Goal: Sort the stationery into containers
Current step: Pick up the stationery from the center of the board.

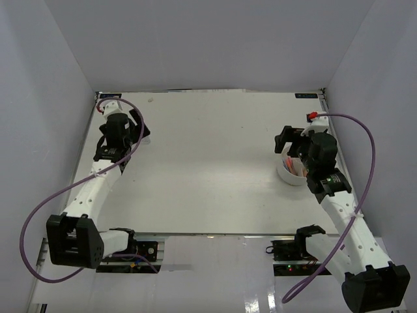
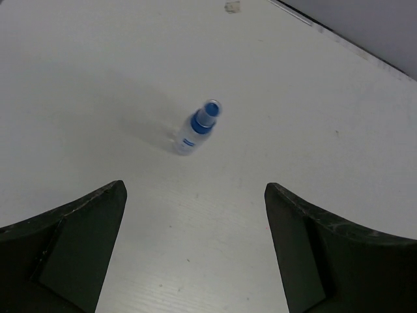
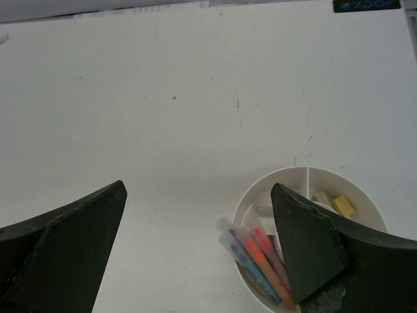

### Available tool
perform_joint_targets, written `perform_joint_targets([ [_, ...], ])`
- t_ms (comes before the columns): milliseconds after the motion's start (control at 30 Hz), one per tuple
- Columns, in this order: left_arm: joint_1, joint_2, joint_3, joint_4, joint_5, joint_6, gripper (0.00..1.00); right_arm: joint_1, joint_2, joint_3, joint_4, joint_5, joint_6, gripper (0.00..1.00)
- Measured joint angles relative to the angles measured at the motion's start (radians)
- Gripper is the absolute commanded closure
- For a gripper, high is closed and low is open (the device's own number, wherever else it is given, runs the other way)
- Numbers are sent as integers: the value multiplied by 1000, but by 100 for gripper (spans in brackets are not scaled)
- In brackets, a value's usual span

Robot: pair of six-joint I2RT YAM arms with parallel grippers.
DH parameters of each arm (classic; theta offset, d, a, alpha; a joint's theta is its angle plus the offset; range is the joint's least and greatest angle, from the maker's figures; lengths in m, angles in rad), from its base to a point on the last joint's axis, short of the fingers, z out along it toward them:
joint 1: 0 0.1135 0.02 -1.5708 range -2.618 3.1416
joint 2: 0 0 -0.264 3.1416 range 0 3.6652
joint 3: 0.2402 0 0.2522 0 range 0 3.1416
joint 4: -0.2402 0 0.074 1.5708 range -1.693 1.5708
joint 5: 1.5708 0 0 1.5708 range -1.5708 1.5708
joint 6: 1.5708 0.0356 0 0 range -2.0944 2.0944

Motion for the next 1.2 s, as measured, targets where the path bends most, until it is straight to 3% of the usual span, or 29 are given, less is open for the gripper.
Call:
perform_joint_targets([
  [133, 62, 80, -36, 108, 1, 6, 2, 3, 8, -24, 3, -111, 23, 2],
  [467, 58, 103, -384, 603, 73, 154, 5, 11, 6, -85, 29, -226, 35, 3],
  [767, 58, 319, -393, 857, 135, 227, 8, 41, 6, -92, 48, -249, 34, 3],
  [1200, 68, 512, -325, 975, 178, 265, 18, 69, 6, -92, 72, -258, 18, 4],
])
